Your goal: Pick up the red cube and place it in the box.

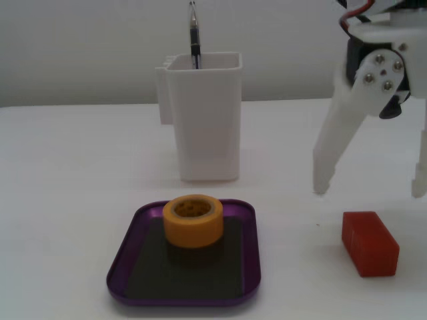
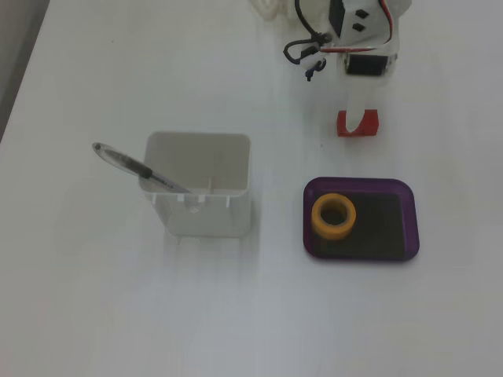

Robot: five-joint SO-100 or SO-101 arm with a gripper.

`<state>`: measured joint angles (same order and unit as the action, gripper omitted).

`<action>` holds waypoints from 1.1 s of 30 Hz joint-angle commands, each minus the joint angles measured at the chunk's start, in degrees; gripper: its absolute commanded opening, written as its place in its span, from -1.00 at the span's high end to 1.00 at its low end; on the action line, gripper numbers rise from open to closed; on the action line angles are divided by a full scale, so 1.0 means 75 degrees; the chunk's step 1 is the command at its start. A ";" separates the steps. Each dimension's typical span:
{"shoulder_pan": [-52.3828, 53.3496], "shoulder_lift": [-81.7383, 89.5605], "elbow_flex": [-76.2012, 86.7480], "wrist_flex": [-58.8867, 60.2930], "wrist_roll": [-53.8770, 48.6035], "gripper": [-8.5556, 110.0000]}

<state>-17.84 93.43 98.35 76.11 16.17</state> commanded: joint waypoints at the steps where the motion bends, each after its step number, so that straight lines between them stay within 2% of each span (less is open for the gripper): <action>1: -0.0023 0.0047 0.0375 -0.0586 0.0047 0.39; 16: -0.0023 0.0012 0.1195 -0.1969 0.0070 0.39; 23: -0.0023 -0.0012 0.1277 -0.2063 0.0000 0.53; 33: -0.0035 -0.0012 0.2262 -0.3141 -0.0023 0.54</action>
<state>-17.84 93.34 114.96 53.96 16.26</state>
